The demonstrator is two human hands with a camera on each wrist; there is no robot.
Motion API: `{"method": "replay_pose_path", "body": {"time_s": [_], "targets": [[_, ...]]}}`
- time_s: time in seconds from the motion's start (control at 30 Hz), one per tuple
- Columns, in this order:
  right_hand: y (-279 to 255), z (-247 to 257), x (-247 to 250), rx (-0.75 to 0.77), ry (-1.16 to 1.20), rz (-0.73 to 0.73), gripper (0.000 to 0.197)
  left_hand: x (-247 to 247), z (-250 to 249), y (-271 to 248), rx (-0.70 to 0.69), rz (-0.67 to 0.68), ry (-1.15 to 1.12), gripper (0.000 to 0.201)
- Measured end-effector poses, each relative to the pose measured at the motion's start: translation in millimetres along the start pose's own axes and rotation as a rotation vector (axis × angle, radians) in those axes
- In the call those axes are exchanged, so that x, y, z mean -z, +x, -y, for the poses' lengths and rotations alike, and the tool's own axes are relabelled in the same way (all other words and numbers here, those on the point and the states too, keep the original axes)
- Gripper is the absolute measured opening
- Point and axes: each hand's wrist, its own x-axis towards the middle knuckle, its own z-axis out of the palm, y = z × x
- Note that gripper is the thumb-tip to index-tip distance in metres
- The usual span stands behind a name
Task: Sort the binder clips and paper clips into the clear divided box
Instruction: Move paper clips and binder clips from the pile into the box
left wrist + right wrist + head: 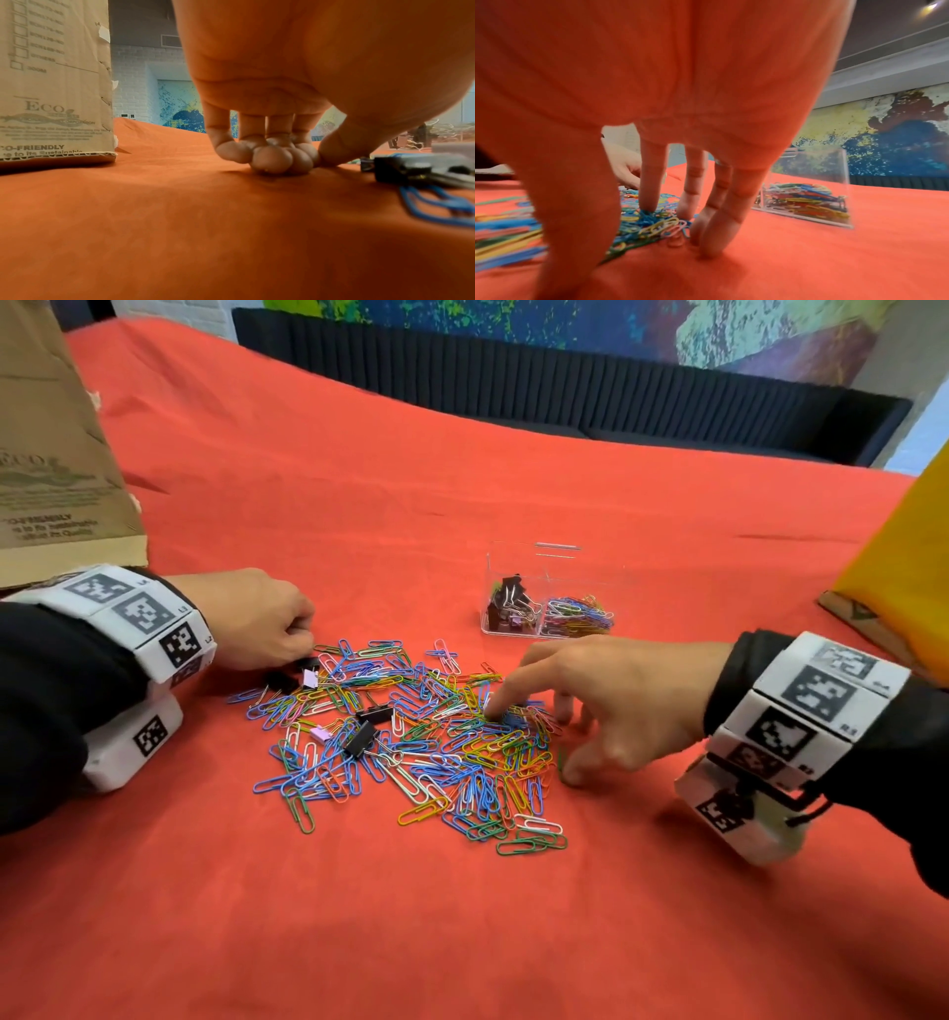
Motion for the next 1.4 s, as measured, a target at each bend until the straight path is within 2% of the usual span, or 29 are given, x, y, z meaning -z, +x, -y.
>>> {"method": "replay_pose_path", "body": {"time_s": [0.17,0.33,0.6,0.8,0.9,1.0,1.2,1.27,1.4], "targets": [[4.4,7.4,-0.8,-0.027,0.022,-0.102,0.031,-0.4,1.5,-0.5,0.001,0.001,-0.016,0.029],[1.7,4.9,-0.4,-0.093,0.039,-0.192,0.016,-1.2,2.7,-0.2,-0.001,0.005,-0.022,0.029],[-10.6,-12.0,22.9,-0.186,0.106,-0.315,0.016,-2.1,2.0,0.0,0.005,-0.009,-0.033,0.027],[-10.1,-52.1,65.6,-0.286,0.121,-0.657,0.016,-2.3,2.0,0.3,0.004,-0.014,-0.026,0.026],[0.9,-68.6,71.6,-0.34,0.129,-0.756,0.012,-2.3,2.0,0.1,0.004,-0.013,-0.035,0.026],[15.9,-81.3,66.8,-0.372,0.139,-0.765,0.014,-2.7,2.8,0.8,0.004,-0.011,-0.031,0.027],[26.9,-93.5,53.6,-0.421,0.13,-0.669,0.019,-3.7,4.6,1.4,0.0,-0.023,-0.045,0.027],[24.8,-93.4,51.9,-0.415,0.148,-0.697,0.017,-4.6,5.4,1.8,-0.001,-0.02,-0.049,0.028],[13.4,-85.6,50.2,-0.378,0.15,-0.843,0.013,-3.2,4.2,1.4,-0.006,-0.014,-0.032,0.028]]}}
